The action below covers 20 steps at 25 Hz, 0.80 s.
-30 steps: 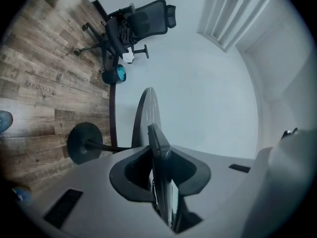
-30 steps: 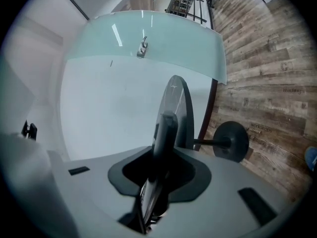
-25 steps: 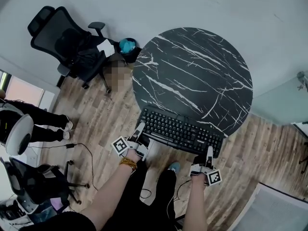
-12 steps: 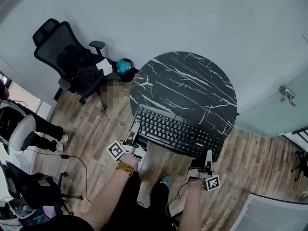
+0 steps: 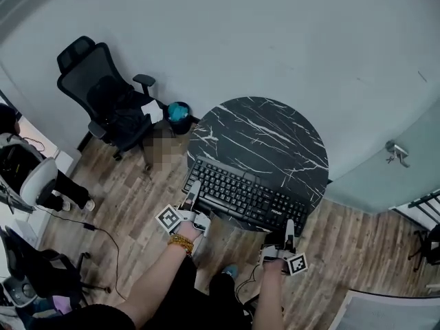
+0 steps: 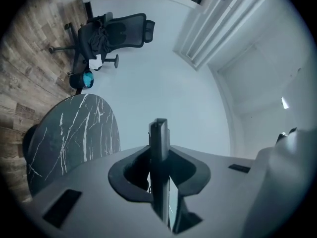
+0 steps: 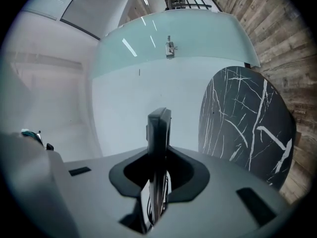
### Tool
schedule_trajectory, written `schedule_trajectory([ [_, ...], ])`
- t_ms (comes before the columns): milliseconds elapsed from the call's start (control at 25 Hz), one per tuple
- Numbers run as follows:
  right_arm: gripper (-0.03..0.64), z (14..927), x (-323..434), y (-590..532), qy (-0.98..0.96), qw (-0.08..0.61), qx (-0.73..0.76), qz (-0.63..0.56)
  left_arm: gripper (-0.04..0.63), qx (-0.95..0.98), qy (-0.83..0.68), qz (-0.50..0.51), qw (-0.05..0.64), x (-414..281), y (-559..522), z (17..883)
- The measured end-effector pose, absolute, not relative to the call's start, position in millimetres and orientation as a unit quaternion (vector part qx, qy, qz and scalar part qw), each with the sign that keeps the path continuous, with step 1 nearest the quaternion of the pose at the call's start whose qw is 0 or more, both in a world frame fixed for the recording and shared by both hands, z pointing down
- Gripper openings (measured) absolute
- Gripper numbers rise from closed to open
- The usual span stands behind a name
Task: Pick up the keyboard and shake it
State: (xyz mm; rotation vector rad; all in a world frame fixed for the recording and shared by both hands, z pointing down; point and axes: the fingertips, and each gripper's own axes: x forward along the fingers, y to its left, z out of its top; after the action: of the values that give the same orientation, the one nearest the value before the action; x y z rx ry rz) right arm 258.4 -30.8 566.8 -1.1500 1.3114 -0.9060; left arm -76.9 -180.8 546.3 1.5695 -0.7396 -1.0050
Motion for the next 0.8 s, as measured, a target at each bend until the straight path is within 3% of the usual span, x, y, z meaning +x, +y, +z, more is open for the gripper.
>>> schedule_trajectory([
  [280,0.092,548,262,-35,0.555,0.561,-0.506,-0.347,0.069,0.64,-0.3,-0.434,0.559,-74,-182,546],
  [560,0.098,541,263,-44,0.577,0.504,-0.543,-0.343,0.067,0.638,-0.293,-0.429,0.569,-70,-186,551],
  [800,0.119,537,260,-50,0.579,0.517,-0.529,-0.343,0.069,0.642,-0.263,-0.437,0.573,-57,-181,547],
])
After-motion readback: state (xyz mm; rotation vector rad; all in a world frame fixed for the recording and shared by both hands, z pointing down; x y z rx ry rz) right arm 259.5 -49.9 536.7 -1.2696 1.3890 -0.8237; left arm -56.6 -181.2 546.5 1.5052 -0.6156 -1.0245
